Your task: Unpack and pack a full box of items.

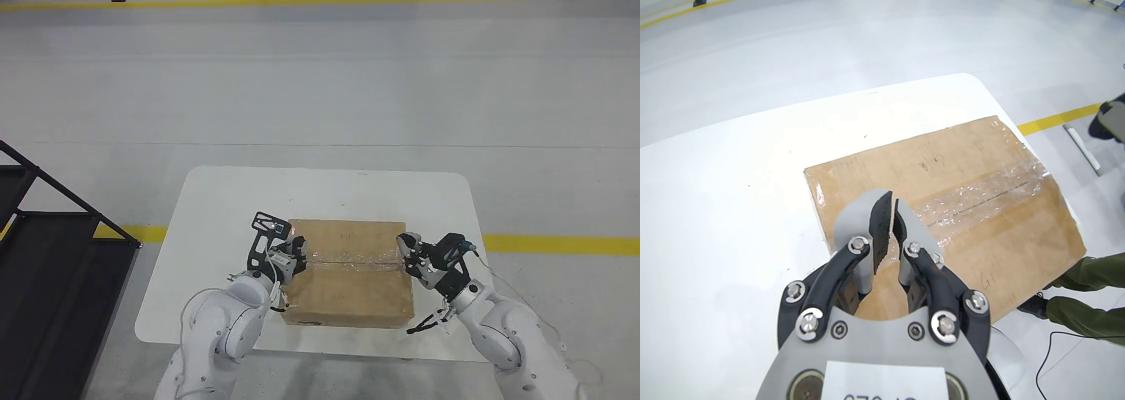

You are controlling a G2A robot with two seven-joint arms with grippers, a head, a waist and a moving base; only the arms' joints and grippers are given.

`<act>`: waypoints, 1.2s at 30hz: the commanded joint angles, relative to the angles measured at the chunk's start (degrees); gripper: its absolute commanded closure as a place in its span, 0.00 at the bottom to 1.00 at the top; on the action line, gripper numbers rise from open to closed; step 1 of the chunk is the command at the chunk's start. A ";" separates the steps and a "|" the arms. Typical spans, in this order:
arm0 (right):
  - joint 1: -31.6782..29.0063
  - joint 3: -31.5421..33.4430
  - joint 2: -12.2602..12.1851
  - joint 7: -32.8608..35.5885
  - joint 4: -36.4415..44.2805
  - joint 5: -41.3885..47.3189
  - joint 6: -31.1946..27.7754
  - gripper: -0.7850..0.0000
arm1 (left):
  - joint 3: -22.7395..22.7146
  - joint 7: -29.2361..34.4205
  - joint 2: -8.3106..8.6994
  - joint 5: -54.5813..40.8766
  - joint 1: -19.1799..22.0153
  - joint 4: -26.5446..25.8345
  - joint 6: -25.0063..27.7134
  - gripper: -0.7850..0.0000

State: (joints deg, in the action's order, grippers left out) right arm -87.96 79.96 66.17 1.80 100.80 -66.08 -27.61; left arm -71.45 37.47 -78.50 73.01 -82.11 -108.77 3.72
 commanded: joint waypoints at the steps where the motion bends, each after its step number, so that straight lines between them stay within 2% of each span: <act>1: 0.75 -1.62 0.21 0.71 -1.64 0.69 0.30 1.00 | 0.91 0.03 -0.11 -0.37 1.00 1.81 -0.11 1.00; 11: 3.70 -5.85 0.89 4.06 -7.10 2.56 2.17 1.00 | 3.21 0.66 -0.34 0.66 3.58 8.56 -2.23 1.00; 25: 5.24 -5.75 0.91 8.60 -9.05 6.83 2.58 1.00 | 2.47 1.20 -0.02 -0.04 3.05 8.41 -2.90 1.00; 36: 5.94 -5.38 0.86 8.27 -9.35 8.51 2.37 1.00 | 2.72 1.02 0.10 -0.15 3.55 8.73 -3.01 1.00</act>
State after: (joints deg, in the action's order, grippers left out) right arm -82.06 74.36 67.03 10.64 91.21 -57.89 -25.33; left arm -68.81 38.48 -78.40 72.89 -78.65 -99.92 0.69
